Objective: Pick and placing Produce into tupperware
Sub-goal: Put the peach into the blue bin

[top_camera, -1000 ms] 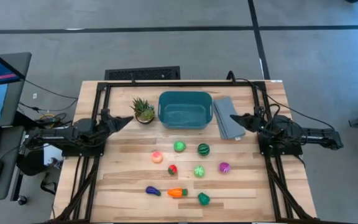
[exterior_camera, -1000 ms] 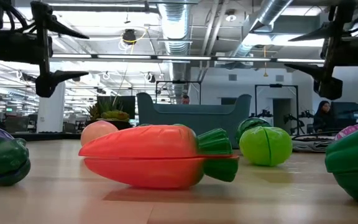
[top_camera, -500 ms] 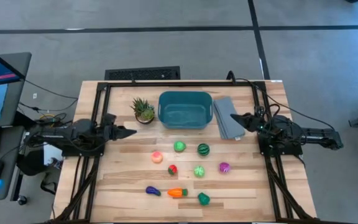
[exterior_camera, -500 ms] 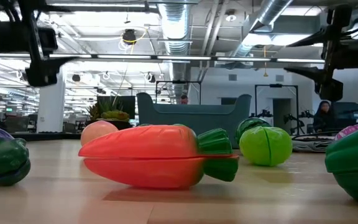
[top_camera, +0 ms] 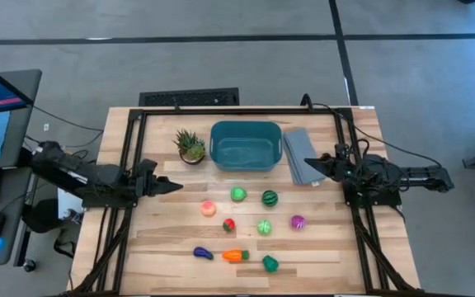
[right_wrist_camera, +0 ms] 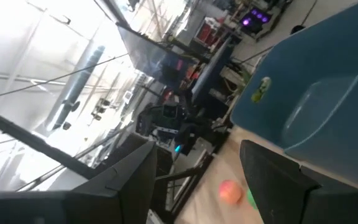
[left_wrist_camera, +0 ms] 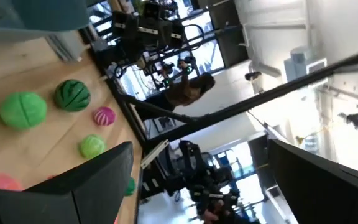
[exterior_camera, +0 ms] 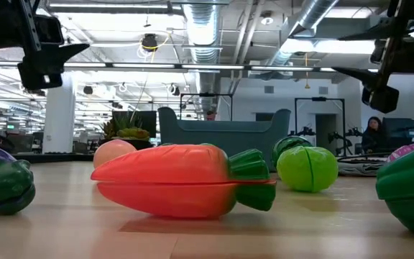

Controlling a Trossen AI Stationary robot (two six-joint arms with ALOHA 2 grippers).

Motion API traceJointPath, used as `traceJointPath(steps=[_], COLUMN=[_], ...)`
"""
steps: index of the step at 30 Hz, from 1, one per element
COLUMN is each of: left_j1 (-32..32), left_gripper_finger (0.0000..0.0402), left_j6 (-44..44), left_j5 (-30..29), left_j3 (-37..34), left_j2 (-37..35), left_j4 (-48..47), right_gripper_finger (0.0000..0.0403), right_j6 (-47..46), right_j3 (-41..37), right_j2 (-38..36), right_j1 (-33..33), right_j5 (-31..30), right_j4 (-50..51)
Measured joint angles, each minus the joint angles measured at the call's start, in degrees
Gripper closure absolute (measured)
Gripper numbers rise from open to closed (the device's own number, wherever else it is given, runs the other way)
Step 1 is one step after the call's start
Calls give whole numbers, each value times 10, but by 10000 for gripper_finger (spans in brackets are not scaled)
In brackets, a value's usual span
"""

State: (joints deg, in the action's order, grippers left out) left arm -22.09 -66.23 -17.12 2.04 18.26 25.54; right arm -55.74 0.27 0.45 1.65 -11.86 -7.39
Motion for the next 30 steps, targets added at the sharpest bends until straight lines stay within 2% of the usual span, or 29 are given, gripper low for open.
traceJointPath(steps=[4,8,12,14,16,21,24,27,30], left_j1=[-35,-58,-61,-57,-53,-39,-36,-36,-35], left_gripper_finger=[42,42,42,42,42,42,42,42,42], left_j6=[80,170,309,373,395,425,535,641,712], left_j5=[-22,-21,2,-10,-41,-100,-93,-140,-184], left_j3=[14,70,125,144,162,191,212,243,276], left_j2=[91,178,254,280,301,316,304,288,271], left_j4=[86,89,86,86,84,80,78,47,-2], right_gripper_finger=[147,147,147,147,147,147,147,147,147], right_j6=[24,67,102,107,105,75,79,92,97], right_j3=[0,0,0,0,0,0,0,0,0], right_j2=[0,0,0,0,0,0,0,0,0], right_j1=[9,14,14,14,14,11,8,8,9], right_j5=[0,0,0,0,0,-2,-2,-2,-2], right_j4=[-17,-30,-44,-50,-56,-56,-56,-57,-60])
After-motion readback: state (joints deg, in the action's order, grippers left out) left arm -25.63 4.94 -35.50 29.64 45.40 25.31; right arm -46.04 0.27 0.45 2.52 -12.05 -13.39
